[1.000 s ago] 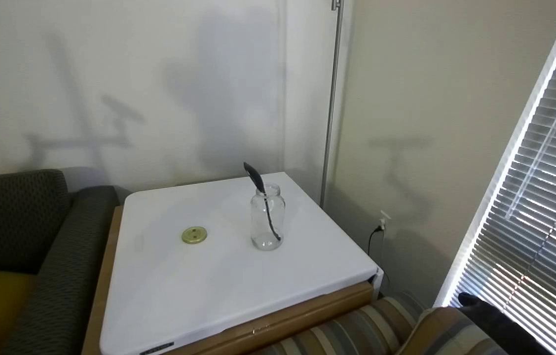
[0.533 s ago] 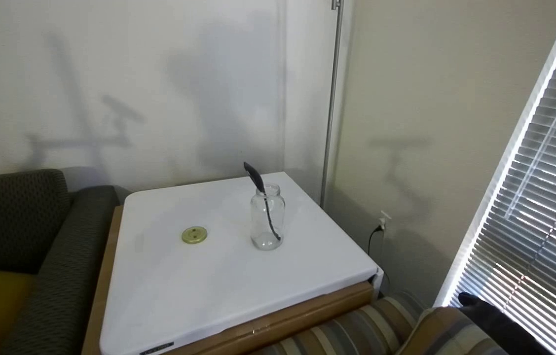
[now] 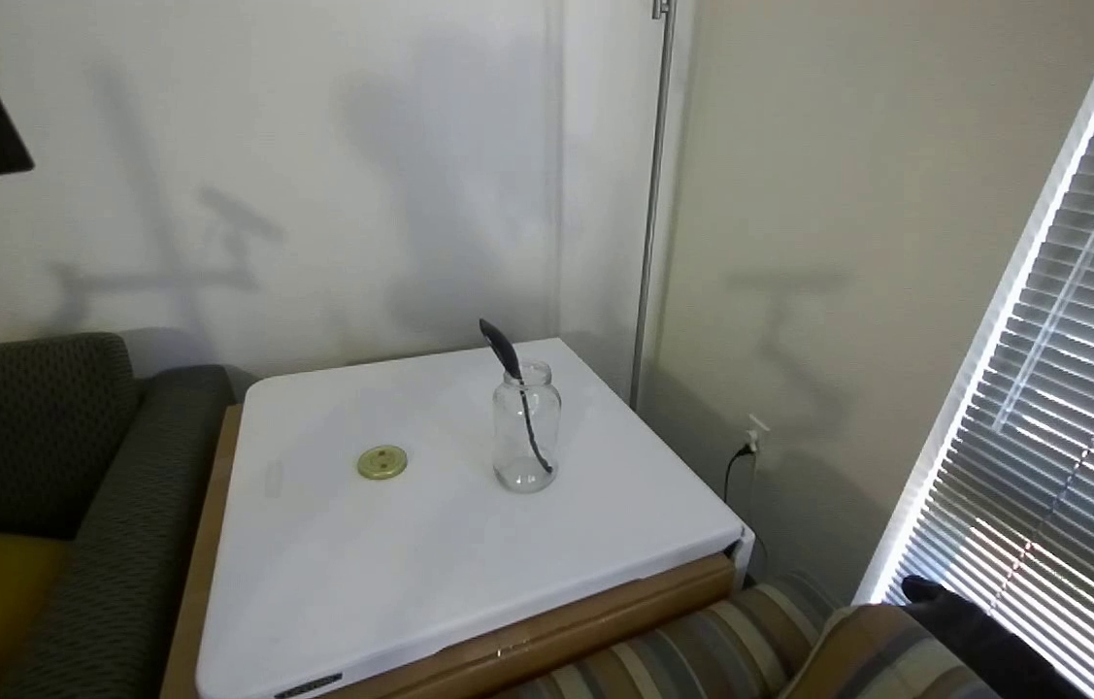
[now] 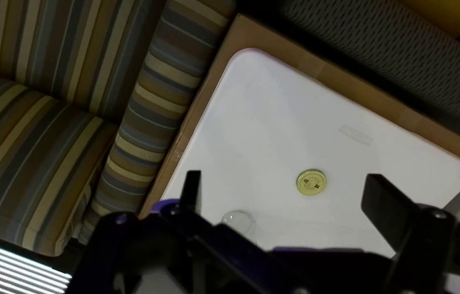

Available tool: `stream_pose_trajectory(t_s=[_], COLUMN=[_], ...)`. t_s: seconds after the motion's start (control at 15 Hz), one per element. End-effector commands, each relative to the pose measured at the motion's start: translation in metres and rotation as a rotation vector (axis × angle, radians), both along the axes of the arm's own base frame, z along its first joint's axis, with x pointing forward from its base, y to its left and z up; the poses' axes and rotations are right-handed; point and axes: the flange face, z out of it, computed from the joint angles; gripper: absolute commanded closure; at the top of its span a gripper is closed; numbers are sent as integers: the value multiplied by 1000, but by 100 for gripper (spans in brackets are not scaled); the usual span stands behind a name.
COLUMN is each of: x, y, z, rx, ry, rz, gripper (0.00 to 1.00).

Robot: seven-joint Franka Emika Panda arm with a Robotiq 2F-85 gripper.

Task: Remove the black spatula from the glass jar

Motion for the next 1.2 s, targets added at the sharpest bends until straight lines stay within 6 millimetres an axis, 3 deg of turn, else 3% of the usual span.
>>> stream_pose_trajectory(t_s=[0.0,0.27,0.6,0.8,1.13], x=[3,2,17,37,89], y=[-1,1,-3,-2,-11], z=[2,1,-2,-11,-47], rx=[-1,-10,-66,-102,-24], ry=[-1,2,-18,-86,-181], rz=[-2,-16,9,83,251], gripper=[0,0,0,0,0])
